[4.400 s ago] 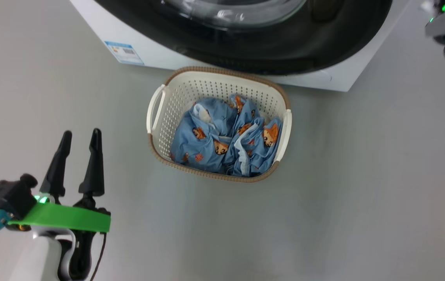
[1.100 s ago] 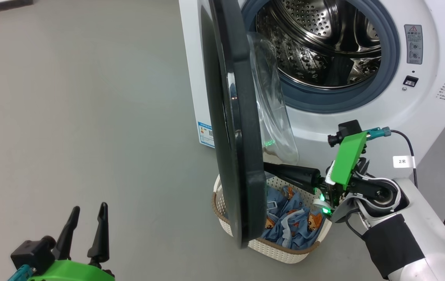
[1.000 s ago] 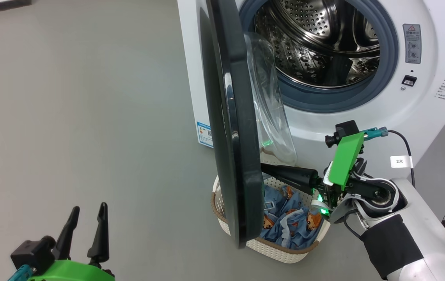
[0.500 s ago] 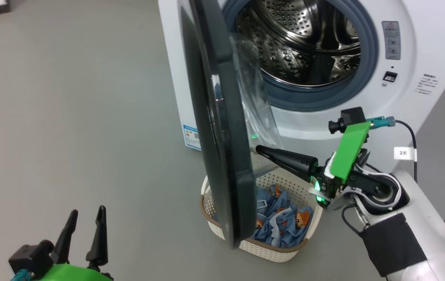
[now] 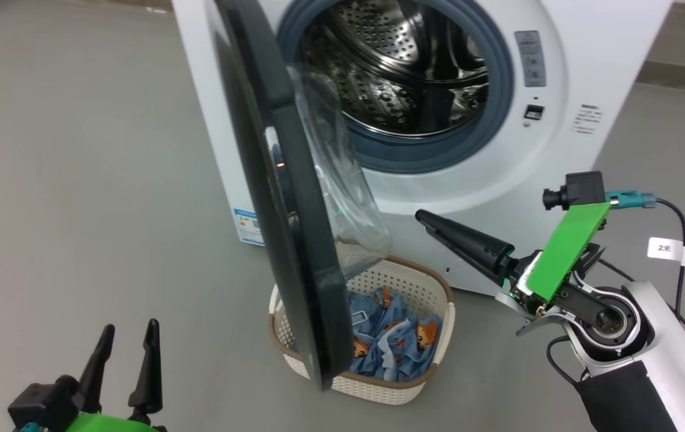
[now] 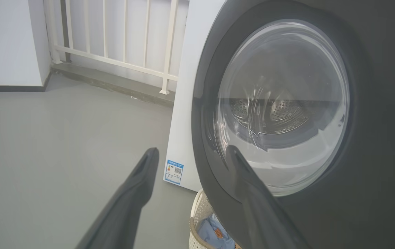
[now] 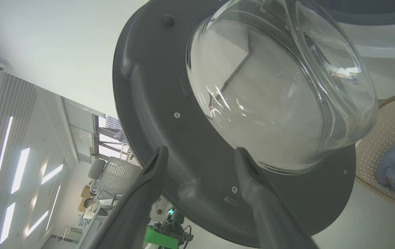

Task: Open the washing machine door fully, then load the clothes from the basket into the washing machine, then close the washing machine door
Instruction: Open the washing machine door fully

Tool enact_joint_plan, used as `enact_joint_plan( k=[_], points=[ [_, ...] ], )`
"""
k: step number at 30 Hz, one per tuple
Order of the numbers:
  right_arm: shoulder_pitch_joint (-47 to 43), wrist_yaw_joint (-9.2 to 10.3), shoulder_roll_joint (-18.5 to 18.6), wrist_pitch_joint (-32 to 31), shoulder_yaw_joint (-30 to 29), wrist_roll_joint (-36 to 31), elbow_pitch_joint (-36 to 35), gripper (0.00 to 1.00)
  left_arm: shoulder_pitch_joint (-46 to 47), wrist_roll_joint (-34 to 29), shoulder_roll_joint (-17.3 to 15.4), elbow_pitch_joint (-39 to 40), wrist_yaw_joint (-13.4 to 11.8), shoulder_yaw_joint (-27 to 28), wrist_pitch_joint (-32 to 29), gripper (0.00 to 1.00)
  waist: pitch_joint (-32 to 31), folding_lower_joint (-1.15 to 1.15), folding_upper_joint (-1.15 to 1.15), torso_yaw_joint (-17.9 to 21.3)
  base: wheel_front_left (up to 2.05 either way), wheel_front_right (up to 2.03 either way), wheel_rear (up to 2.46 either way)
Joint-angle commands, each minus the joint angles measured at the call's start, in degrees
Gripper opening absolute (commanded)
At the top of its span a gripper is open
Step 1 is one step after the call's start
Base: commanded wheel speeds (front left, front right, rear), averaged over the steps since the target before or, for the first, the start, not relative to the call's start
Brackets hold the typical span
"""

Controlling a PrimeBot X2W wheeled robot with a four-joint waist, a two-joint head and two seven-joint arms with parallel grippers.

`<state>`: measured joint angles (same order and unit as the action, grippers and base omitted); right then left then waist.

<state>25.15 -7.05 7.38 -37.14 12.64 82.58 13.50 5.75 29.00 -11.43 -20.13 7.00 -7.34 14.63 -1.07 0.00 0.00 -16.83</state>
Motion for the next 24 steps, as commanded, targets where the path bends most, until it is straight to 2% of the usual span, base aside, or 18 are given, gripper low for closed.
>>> enact_joint_plan(
  k=[1, 7, 20, 24],
  points=[
    [-0.13, -0.44, 0.09, 2.12, 0.59, -1.53, -3.32, 1.00, 1.38, -0.79, -0.94, 2.01, 0.13, 2.21, 0.37, 1.00, -0.20, 0.00, 0.00, 2.32, 0.00, 0.00, 0.00],
    [-1.91, -0.44, 2.61, 9.63, 3.41, -7.23, -8.25, 1.00, 0.82, -1.53, -0.45, 3.52, 0.24, 3.49, 0.37, 1.00, -0.40, 0.00, 0.00, 5.81, 0.00, 0.00, 0.00],
    [-3.92, -0.44, 7.40, 25.14, 7.77, -15.41, -8.67, 1.00, -0.41, -2.67, -0.01, 4.15, 0.33, 5.05, 0.37, 1.00, -0.66, 0.00, 0.00, 11.21, 0.00, 0.00, 0.00],
    [-5.53, -0.44, 8.81, 32.17, 9.19, -19.25, -8.22, 1.00, -0.73, -2.71, 0.16, 4.47, 0.35, 5.63, 0.37, 1.00, -0.61, 0.00, 0.00, 12.64, 0.00, 0.00, 0.00]
  ],
)
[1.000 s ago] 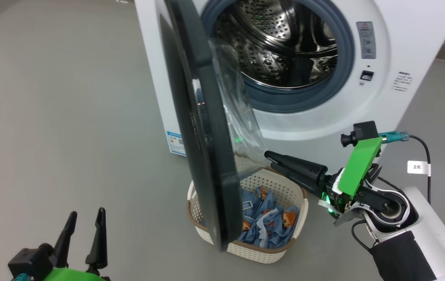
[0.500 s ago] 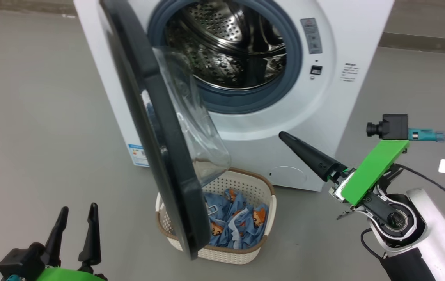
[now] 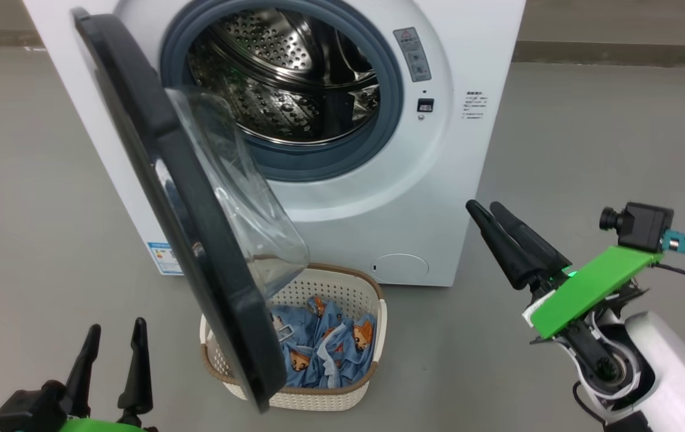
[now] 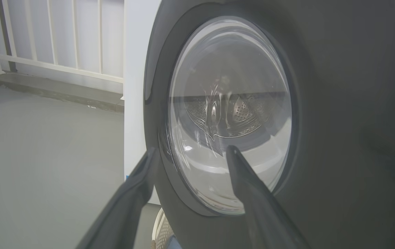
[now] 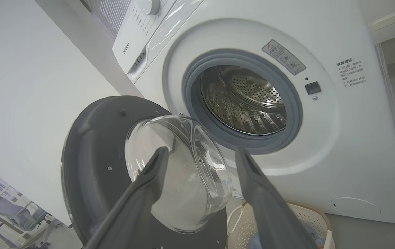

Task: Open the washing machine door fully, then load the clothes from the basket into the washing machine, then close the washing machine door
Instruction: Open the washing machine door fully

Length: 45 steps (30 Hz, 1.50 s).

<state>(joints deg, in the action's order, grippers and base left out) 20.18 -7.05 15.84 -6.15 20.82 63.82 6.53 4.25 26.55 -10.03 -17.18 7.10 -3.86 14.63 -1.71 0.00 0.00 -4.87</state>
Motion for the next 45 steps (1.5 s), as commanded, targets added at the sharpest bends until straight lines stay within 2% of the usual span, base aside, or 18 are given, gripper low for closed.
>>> enact_joint_plan(
  k=[1, 7, 17, 25, 31, 38, 45],
  points=[
    [-1.05, -0.44, 0.56, 2.52, 1.32, -1.10, -1.01, 1.00, 0.74, -0.21, -1.23, 1.49, 0.26, 2.19, 0.37, 1.00, 0.05, 0.00, 0.00, 0.88, 0.00, 0.00, 0.00],
    [-3.40, -0.44, 2.00, 9.69, 2.37, -6.02, 1.85, 1.00, 0.73, -0.15, -1.19, 1.47, 0.29, 2.22, 0.37, 1.00, -0.04, 0.00, 0.00, 1.64, 0.00, 0.00, 0.00],
    [-6.79, -0.44, 1.26, 18.61, 1.36, -14.20, 6.83, 1.00, 0.36, -0.48, -1.08, 2.14, 0.32, 2.41, 0.37, 1.00, -0.44, 0.00, 0.00, 3.20, 0.00, 0.00, 0.00],
    [-8.31, -0.44, -0.69, 20.52, -2.89, -24.05, 12.50, 1.00, 0.08, -0.61, -0.80, 2.70, 0.33, 2.09, 0.37, 1.00, -0.14, 0.00, 0.00, 3.95, 0.00, 0.00, 0.00],
    [-8.93, -0.44, -3.57, 20.97, -6.46, -30.18, 14.76, 1.00, 0.24, -0.41, -1.10, 2.58, 0.35, 2.00, 0.37, 1.00, 0.23, 0.00, 0.00, 4.09, 0.00, 0.00, 0.00],
    [-9.13, -0.44, -5.59, 21.08, -7.56, -33.65, 15.07, 1.00, 0.38, -0.07, -1.28, 2.28, 0.36, 1.62, 0.37, 1.00, 0.46, 0.00, 0.00, 4.51, 0.00, 0.00, 0.00],
    [-9.11, -0.44, -5.74, 21.11, -8.18, -35.51, 15.54, 1.00, 0.55, -0.03, -1.31, 2.44, 0.37, 1.41, 0.37, 1.00, 0.40, 0.00, 0.00, 4.88, 0.00, 0.00, 0.00]
  ],
)
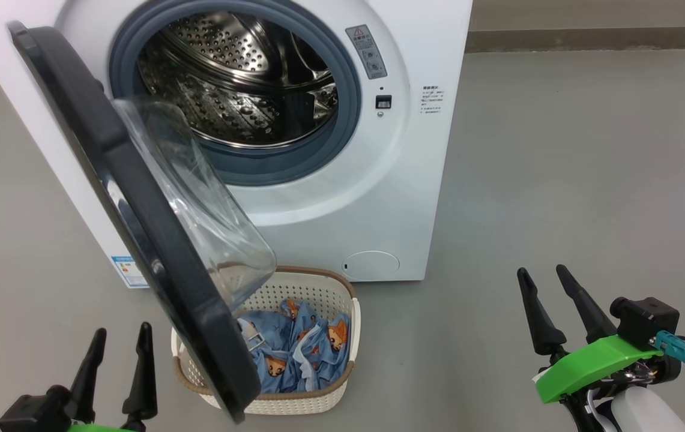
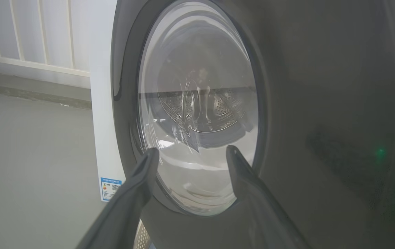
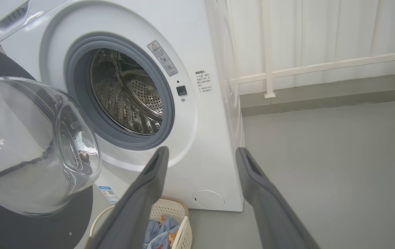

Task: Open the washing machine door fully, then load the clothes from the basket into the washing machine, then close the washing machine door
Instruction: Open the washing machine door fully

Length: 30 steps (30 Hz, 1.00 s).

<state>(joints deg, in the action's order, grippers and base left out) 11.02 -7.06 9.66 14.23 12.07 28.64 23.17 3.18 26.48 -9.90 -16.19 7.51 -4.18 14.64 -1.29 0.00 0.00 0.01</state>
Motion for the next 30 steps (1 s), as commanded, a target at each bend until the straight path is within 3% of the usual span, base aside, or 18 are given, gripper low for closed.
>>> enact_joint_plan(
  k=[1, 23, 24, 25, 26, 27, 30],
  points=[
    [0.03, -0.43, 0.41, 0.73, 0.53, -0.48, -1.02, 1.00, 1.64, 0.01, -1.42, 1.47, -0.03, 1.71, 0.36, 1.00, -0.03, 0.00, 0.00, 0.02, 0.00, 0.00, 0.00],
    [-0.45, -0.43, 0.16, 0.67, 0.96, -0.20, 0.29, 1.00, 1.85, -0.28, -1.43, 1.44, -0.03, 1.03, 0.36, 1.00, -0.53, 0.00, 0.00, -0.39, 0.00, 0.00, 0.00],
    [-0.54, -0.43, 0.17, 0.67, 1.03, -0.20, 0.34, 1.00, 1.90, -0.24, -1.36, 1.63, -0.03, 1.06, 0.36, 0.66, -0.61, 0.00, 0.00, -0.41, 0.00, 0.00, 0.00],
    [-0.61, -0.43, 0.17, 0.68, 1.10, -0.20, 0.39, 1.00, 1.97, -0.22, -1.29, 1.94, -0.03, 1.17, 0.36, 0.38, -0.65, 0.00, 0.00, -0.44, 0.00, 0.00, 0.00],
    [-0.64, -0.43, 0.16, 0.68, 1.15, -0.19, 0.42, 1.00, 2.07, -0.19, -1.20, 2.35, -0.03, 1.36, 0.36, 0.16, -0.67, 0.00, 0.00, -0.47, 0.00, 0.00, 0.00],
    [-0.65, -0.43, 0.14, 0.68, 1.20, -0.17, 0.45, 1.00, 2.24, -0.18, -1.10, 2.85, -0.03, 1.65, 0.36, 0.00, -0.68, 0.00, 0.00, -0.51, 0.00, 0.00, 0.00],
    [-0.63, -0.43, -0.02, 0.68, 1.36, -0.19, 0.52, 1.00, 2.57, -0.35, -0.78, 4.45, -0.03, 2.29, 0.36, 0.00, -0.68, 0.00, 0.00, -0.63, 0.00, 0.00, 0.00]
  ],
)
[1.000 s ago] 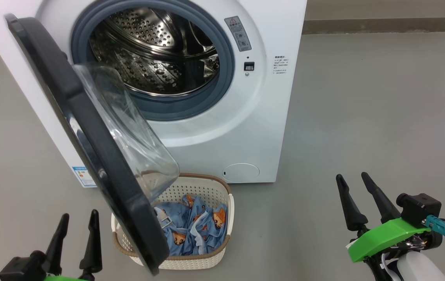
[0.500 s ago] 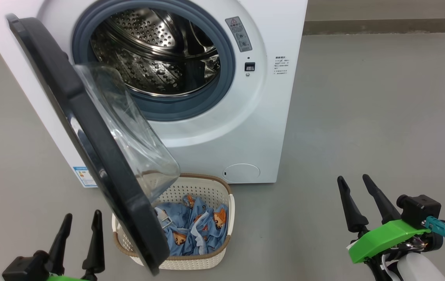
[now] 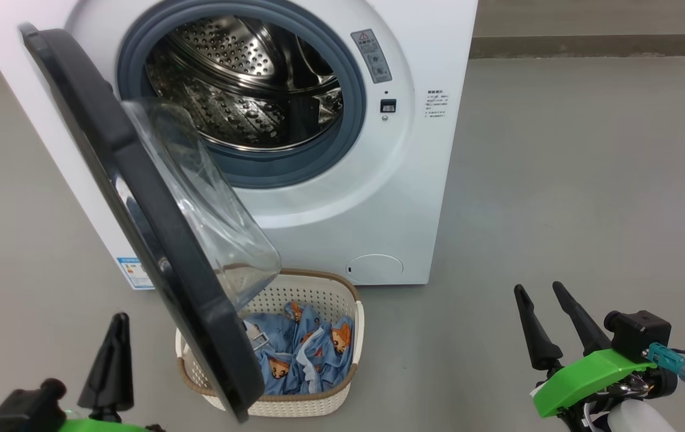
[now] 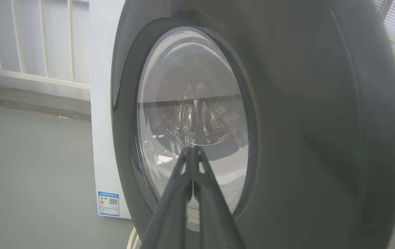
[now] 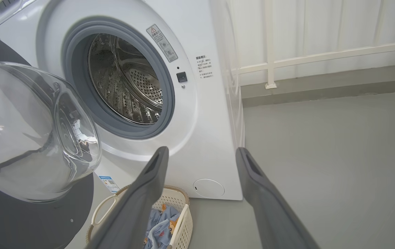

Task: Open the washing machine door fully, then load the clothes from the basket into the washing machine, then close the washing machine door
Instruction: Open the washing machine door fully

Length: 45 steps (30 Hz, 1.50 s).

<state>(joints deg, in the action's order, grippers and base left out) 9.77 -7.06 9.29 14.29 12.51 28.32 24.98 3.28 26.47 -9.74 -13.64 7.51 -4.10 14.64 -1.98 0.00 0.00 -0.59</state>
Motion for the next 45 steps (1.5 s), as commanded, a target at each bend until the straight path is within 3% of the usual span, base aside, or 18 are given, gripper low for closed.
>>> enact_joint_plan(
  k=[1, 5, 14, 25, 45],
  points=[
    [0.64, -0.43, 0.36, 0.63, 1.01, 0.09, -1.27, 1.00, 2.56, -0.37, -0.81, 2.57, -0.03, 2.45, 0.36, 0.00, 0.01, 0.00, 0.00, -0.08, 0.00, 0.00, 0.00],
    [0.74, -0.43, 0.40, 0.63, 1.11, -0.06, -1.15, 1.00, 2.93, -0.28, -0.49, 4.96, -0.03, 3.38, 0.36, 0.00, 0.07, 0.00, 0.00, -0.21, 0.00, 0.00, 0.00],
    [0.89, -0.43, -0.21, 0.65, 1.20, -0.05, -0.97, 1.00, 4.11, -1.59, 0.36, 18.55, -1.21, 4.05, 0.28, 0.00, 0.11, 0.00, 0.00, -0.33, 0.00, 0.00, 0.00],
    [1.11, -0.43, -0.73, 0.69, 1.13, -0.40, -0.85, 1.00, 4.45, -1.38, 2.03, 32.88, -1.29, -3.20, -6.87, 0.00, 0.53, 0.00, 0.00, 0.02, 0.00, 0.00, 0.00],
    [1.01, -0.43, -1.66, 0.71, 0.60, -0.98, -1.17, 1.00, -1.78, 1.71, 3.15, 23.48, -1.04, -12.52, -13.87, 0.00, 0.98, 0.00, 0.00, 2.04, 0.00, 0.00, 0.00]
  ],
)
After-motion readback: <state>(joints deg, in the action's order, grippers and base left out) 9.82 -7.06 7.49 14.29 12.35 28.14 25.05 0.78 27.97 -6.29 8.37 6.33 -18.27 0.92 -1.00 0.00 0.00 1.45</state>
